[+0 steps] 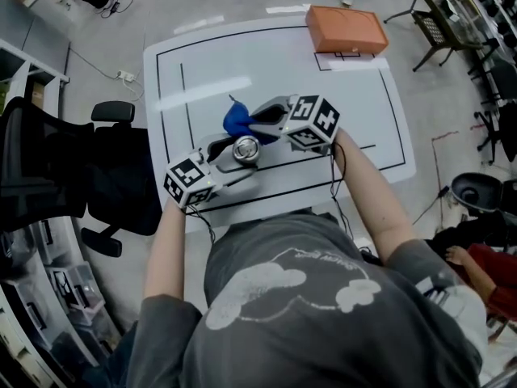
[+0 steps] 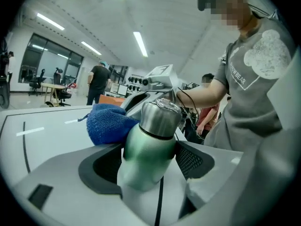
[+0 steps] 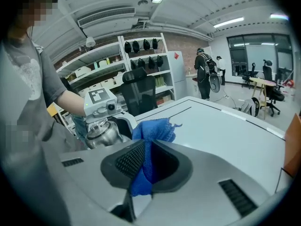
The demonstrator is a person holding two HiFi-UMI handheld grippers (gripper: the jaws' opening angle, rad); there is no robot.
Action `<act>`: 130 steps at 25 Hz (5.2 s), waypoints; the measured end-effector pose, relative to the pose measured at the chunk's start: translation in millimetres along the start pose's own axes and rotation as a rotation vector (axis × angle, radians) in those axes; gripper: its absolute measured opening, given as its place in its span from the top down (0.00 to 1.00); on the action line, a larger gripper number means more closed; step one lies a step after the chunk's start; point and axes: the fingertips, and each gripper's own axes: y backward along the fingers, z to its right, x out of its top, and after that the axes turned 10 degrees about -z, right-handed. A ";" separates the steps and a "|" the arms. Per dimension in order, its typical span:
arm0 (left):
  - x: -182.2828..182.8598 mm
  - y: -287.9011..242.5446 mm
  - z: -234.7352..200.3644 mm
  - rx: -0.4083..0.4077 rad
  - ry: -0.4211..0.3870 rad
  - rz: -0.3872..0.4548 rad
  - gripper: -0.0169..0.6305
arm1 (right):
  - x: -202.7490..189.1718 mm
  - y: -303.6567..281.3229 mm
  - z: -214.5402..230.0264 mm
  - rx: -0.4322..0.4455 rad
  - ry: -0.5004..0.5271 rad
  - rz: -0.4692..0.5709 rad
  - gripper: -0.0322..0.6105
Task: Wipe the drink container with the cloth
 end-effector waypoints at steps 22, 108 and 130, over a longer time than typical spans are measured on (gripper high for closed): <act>-15.8 18.5 0.1 0.506 0.330 0.159 0.41 | -57.1 -13.7 12.9 -0.043 -0.087 -0.044 0.88; -12.5 26.7 5.2 0.289 0.160 0.041 0.49 | -15.1 -47.1 -4.3 0.057 0.107 -0.111 0.88; 5.1 32.7 46.1 0.874 0.459 0.303 0.49 | -73.8 74.5 -2.3 -0.062 0.099 0.117 0.87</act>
